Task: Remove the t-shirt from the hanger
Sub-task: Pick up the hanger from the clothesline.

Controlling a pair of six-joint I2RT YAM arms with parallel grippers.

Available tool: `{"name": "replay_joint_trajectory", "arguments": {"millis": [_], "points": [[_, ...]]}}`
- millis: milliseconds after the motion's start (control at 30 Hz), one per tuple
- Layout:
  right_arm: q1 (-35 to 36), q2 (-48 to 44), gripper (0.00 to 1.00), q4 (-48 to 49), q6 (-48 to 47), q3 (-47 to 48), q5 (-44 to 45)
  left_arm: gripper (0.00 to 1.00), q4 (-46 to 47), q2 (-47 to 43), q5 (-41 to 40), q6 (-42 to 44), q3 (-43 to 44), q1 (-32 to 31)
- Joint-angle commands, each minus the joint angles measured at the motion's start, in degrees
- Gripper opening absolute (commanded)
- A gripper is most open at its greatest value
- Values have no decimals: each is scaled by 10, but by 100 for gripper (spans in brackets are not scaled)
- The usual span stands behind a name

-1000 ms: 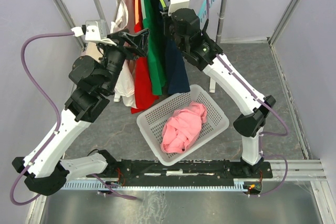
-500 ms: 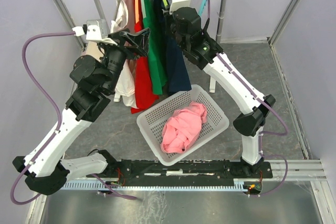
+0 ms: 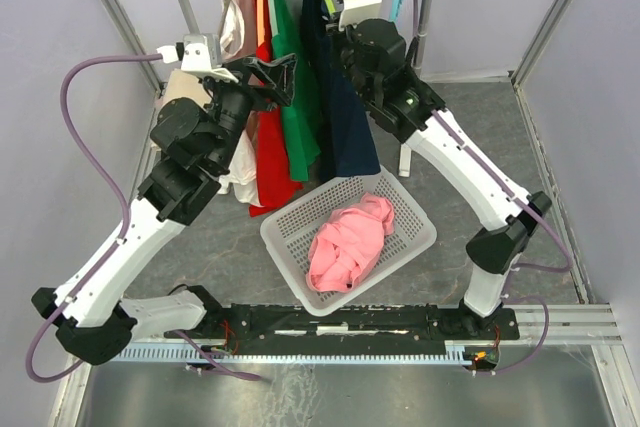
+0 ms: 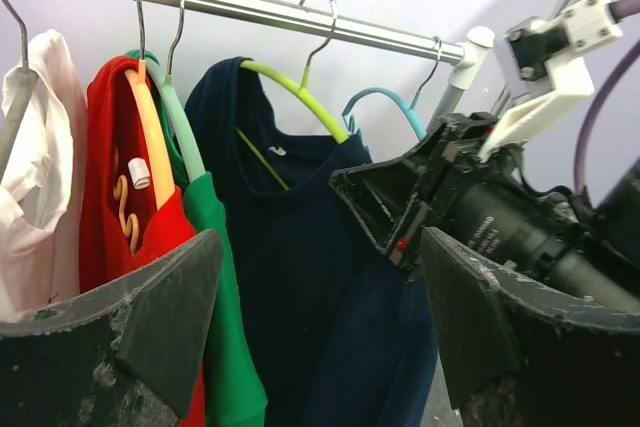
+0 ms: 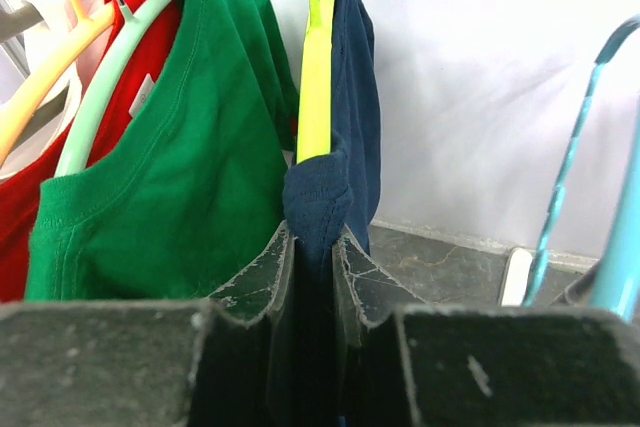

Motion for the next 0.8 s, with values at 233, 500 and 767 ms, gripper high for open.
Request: {"name": "replay_joint_trajectory", "arguments": {"millis": [233,500,767], "points": [[-2,-102,1,100,-29,-59,-20,86,29,16,16,17,20,0],[-2,-172,2,89,-31,-159,-62,86,29,40,13,28,43,0],[-2,-300,2,122,-31,-290,-92,85,22,93,28,39,93,5]]}}
